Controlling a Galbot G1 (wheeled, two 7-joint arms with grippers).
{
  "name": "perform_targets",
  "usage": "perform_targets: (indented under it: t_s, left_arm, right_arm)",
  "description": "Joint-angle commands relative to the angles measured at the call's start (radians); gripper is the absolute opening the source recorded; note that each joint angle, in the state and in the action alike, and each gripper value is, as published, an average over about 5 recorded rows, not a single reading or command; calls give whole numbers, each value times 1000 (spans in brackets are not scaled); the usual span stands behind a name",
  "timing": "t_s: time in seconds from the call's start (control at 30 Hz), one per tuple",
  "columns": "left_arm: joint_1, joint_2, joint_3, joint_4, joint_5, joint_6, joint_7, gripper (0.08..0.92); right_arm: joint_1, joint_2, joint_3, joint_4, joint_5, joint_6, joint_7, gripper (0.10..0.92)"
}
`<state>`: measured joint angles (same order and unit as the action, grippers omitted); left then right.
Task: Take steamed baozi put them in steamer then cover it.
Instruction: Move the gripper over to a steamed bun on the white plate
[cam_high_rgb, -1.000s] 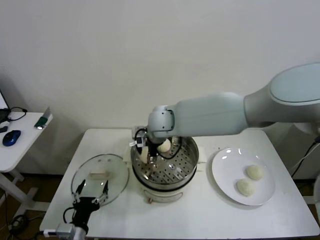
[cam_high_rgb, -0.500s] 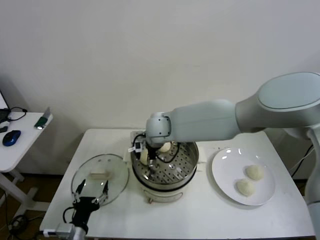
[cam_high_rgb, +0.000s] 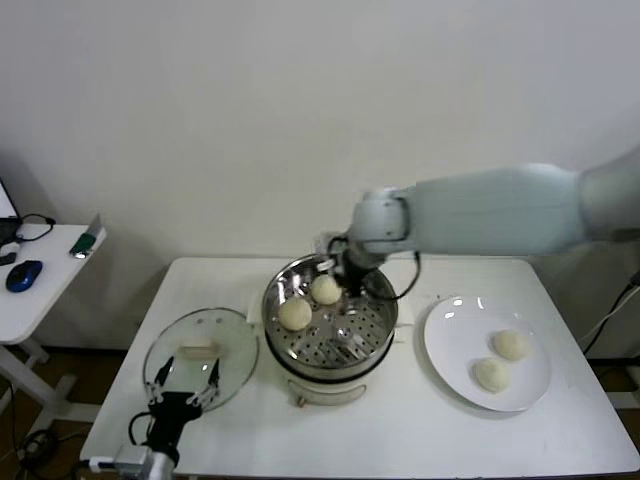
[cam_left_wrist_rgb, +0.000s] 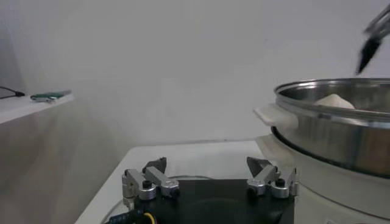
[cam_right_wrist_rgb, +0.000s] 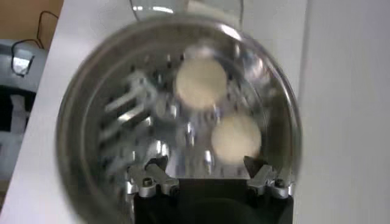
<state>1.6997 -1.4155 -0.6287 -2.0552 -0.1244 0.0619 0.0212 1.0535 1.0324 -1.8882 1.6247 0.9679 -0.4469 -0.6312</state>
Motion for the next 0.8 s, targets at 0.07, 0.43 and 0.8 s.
perform_targets:
  t_s: [0.07,0.43,0.8]
  left_arm:
    - [-1,0,1,1,2,1,0,823]
    - [-2,-15,2,0,15,5,2,823]
    - [24,-30,-8,-10,22,-2,0,823]
  right_arm:
    - [273,-514,-363,131,-258,162,-211,823]
    - [-99,-680,-201,5,-558,168,-187,823]
    - [-555,-579,198,-174,-619,166,-156,823]
